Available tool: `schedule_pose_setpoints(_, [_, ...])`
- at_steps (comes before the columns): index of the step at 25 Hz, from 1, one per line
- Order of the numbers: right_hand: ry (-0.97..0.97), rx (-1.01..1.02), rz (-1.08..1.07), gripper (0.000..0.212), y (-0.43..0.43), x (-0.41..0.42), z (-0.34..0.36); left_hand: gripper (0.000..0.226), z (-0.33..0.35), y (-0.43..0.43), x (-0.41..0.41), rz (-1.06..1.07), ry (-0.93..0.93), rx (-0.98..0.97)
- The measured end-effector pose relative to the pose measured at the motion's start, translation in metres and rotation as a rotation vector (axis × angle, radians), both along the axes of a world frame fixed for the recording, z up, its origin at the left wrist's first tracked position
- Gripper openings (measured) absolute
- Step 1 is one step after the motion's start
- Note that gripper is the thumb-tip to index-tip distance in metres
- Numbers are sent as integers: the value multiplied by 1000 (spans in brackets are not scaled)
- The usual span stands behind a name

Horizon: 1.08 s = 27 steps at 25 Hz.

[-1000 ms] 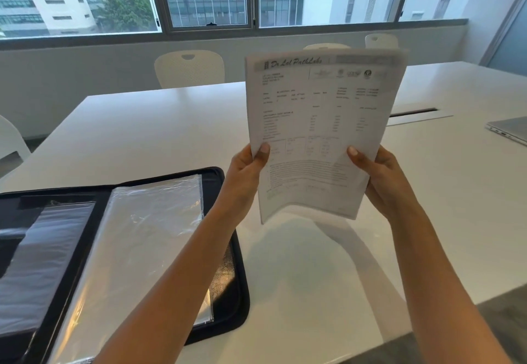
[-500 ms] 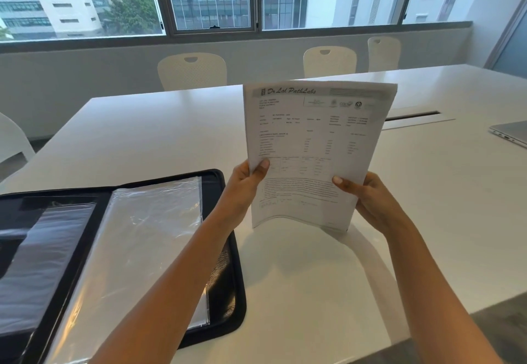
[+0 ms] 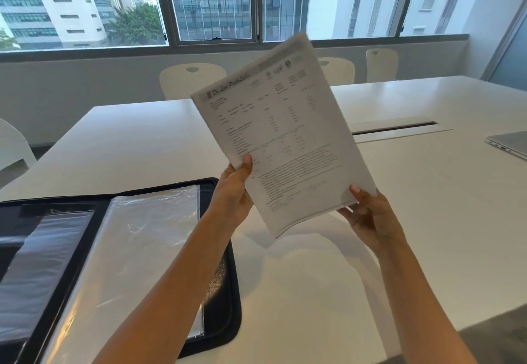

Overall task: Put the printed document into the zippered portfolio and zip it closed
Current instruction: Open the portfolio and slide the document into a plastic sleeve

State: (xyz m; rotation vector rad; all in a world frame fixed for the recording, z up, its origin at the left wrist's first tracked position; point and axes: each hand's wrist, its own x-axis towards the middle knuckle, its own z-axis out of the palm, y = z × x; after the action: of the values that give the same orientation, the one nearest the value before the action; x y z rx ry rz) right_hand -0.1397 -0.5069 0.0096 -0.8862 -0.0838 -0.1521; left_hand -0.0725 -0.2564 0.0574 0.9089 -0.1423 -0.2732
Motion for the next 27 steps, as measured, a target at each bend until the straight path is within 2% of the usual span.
schedule_pose_setpoints(2, [-18, 116, -32, 38, 21, 2, -3, 34, -2, -3, -2, -16, 32, -100])
schedule_pose_setpoints(7, [-3, 166, -80, 40, 64, 13, 3, 45, -8, -8, -9, -33, 105, -301])
schedule_pose_setpoints(10, [42, 86, -126, 40, 74, 18, 4, 41, -16, -10, -14, 7, 170, -344])
schedule_pose_setpoints(12, [77, 52, -173, 38, 78, 20, -1, 32, -20, -8, -15, 66, 229, -256])
schedule_pose_setpoints(14, [125, 64, -225, 37, 78, 21, -10, 20, -23, -1, -14, 126, 222, 94])
schedule_pose_setpoints(16, [184, 109, -280, 38, 73, 21, -17, 22, -29, 10, -11, 209, 55, 602])
schedule_pose_setpoints(18, [220, 161, -322, 34, 65, 21, -21, 45, -43, 22, -1, 391, -194, 1188])
schedule_pose_setpoints(19, [232, 174, -336, 32, 61, 21, -22, 58, -50, 28, 5, 476, -269, 1458])
schedule_pose_setpoints(20, [243, 176, -344, 30, 59, 22, -22, 72, -57, 32, 11, 496, -279, 1644])
schedule_pose_setpoints(21, [252, 172, -348, 31, 56, 22, -23, 85, -62, 36, 17, 445, -230, 1758])
schedule_pose_setpoints(23, [267, 156, -348, 32, 55, 23, -24, 103, -72, 38, 25, 309, -113, 1860])
schedule_pose_setpoints(25, [280, 154, -342, 31, 55, 23, -26, 110, -83, 36, 29, 257, -83, 1919])
schedule_pose_setpoints(27, [295, 158, -336, 30, 56, 24, -29, 108, -92, 32, 30, 256, -88, 1949])
